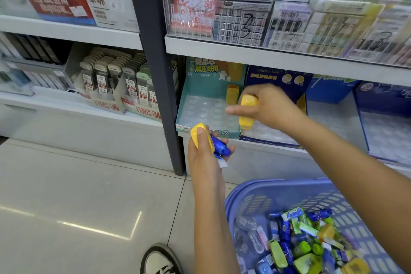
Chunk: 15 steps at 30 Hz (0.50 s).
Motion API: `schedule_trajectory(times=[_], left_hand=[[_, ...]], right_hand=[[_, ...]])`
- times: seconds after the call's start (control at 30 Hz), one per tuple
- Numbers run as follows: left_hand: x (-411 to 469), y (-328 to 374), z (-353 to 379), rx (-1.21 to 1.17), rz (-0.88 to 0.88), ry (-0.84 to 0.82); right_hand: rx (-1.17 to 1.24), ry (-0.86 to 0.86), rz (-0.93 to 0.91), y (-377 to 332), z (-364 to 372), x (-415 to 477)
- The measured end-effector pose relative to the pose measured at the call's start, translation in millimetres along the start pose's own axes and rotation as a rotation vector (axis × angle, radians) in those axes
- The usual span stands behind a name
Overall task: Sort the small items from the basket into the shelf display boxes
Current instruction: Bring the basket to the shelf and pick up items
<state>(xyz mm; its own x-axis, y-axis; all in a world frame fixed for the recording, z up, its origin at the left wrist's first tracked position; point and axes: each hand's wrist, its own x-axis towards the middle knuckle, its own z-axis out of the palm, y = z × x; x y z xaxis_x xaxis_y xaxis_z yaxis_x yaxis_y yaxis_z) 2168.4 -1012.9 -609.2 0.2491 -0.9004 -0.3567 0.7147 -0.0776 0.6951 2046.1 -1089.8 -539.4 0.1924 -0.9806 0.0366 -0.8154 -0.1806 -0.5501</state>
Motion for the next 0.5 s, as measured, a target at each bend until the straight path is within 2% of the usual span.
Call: schedule_trajectory(times=[0.1, 0.23, 0.5], left_hand=[[2, 0, -3, -0.079, -0.041, -0.019], [5, 1, -5, -0.149, -0.098, -0.021], [7, -2, -9, -0.175, -0.105, -0.032]], right_hand=[[0.004, 0.041, 0.044, 14, -1, 27], [-0.170, 0.056, -0.033, 23, 10, 54], [-0.171, 0.117, -0.154, 40, 33, 62]])
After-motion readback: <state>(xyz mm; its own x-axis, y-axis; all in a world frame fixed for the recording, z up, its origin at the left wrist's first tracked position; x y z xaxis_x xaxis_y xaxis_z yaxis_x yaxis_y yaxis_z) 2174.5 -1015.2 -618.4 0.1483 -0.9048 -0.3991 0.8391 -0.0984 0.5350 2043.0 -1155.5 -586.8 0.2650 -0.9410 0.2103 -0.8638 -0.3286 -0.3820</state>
